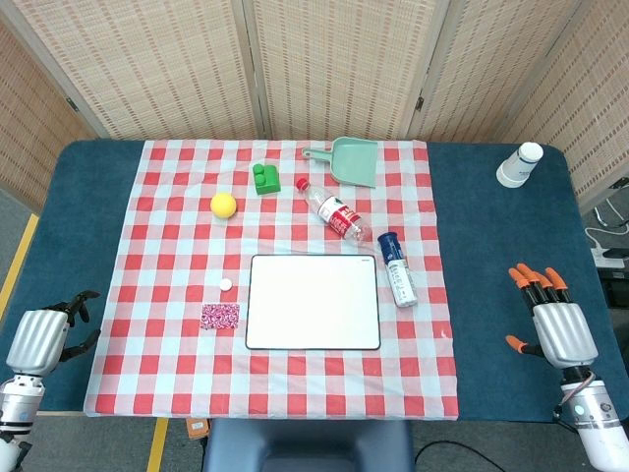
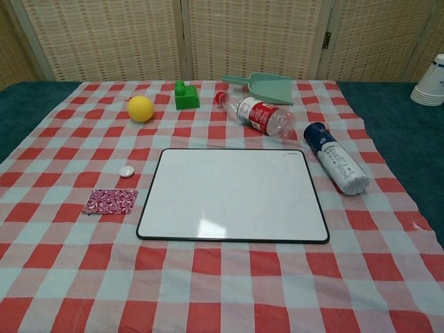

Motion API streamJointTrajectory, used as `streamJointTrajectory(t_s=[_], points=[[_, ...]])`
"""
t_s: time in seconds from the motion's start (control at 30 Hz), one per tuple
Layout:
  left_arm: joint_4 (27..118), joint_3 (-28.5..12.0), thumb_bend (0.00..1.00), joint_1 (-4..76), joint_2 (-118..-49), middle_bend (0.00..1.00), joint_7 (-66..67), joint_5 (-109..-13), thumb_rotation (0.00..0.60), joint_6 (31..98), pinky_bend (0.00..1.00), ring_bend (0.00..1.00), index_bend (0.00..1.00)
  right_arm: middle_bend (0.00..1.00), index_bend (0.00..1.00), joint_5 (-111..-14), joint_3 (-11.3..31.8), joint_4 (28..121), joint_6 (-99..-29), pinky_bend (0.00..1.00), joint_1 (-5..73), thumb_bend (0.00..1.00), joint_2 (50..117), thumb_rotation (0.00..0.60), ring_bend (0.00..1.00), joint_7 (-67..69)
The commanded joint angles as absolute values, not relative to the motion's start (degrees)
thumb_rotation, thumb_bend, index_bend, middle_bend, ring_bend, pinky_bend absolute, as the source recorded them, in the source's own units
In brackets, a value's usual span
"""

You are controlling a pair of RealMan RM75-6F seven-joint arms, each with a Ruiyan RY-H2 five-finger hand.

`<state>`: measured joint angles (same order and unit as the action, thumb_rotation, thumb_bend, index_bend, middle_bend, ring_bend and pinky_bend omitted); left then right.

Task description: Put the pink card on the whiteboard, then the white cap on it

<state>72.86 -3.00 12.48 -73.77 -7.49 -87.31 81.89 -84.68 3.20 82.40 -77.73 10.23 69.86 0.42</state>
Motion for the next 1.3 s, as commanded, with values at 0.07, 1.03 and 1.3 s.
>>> streamJointTrajectory(t_s=[0.07, 1.03, 1.3], points=[[73.9, -2.4, 0.28, 13.0, -73.4, 0.53, -6.3, -88.4, 0.6, 81.4, 0.66, 0.56, 0.28, 0.03, 0.02, -84.6, 3.2, 82.5, -77.3, 0.0, 10.4, 0.0, 69.9, 0.6, 0.0, 0.3], [90.1, -3.9, 0.28, 27.4, -78.7, 0.33, 22.1, -84.2, 0.6, 59.5, 0.52, 0.37, 0.16, 0.03, 0.02, -82.4, 3.6, 80.5, -72.0, 0.0, 12.7, 0.0, 69.4, 0.6, 0.0, 3.7], [90.3, -5.6, 0.28, 29.1, -79.1, 0.5, 25.7, -78.8, 0.6, 57.8, 0.64, 0.54, 0.16, 0.03, 0.02, -81.4, 4.0, 79.6, -70.6, 0.0, 13.3, 0.0, 69.3, 0.6, 0.0, 5.0]])
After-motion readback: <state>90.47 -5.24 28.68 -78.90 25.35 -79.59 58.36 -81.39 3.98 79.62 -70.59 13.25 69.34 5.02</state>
